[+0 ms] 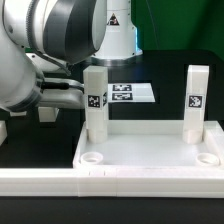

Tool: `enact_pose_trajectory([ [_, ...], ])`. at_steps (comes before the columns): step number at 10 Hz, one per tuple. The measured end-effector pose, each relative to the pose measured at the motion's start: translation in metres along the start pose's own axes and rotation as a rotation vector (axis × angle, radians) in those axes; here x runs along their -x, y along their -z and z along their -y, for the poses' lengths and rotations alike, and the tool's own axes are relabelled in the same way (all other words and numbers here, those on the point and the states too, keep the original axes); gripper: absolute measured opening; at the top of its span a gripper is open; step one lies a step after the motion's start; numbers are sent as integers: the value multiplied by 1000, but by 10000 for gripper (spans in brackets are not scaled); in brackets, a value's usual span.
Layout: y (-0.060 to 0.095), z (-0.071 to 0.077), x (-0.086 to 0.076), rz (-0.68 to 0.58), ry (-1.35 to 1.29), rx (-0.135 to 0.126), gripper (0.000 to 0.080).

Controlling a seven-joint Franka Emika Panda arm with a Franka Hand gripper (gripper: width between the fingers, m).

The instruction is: Assemble desk

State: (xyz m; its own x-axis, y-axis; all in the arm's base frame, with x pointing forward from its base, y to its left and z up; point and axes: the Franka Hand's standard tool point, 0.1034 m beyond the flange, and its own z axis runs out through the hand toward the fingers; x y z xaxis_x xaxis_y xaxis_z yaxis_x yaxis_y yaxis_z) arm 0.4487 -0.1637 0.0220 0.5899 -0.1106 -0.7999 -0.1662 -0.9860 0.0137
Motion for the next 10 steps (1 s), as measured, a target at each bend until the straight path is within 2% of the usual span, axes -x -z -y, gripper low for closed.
enact_pose_trajectory([
  [9,8,-1,-8,-51,0,14,639],
  [10,7,-2,-8,-49,-1,13,482],
])
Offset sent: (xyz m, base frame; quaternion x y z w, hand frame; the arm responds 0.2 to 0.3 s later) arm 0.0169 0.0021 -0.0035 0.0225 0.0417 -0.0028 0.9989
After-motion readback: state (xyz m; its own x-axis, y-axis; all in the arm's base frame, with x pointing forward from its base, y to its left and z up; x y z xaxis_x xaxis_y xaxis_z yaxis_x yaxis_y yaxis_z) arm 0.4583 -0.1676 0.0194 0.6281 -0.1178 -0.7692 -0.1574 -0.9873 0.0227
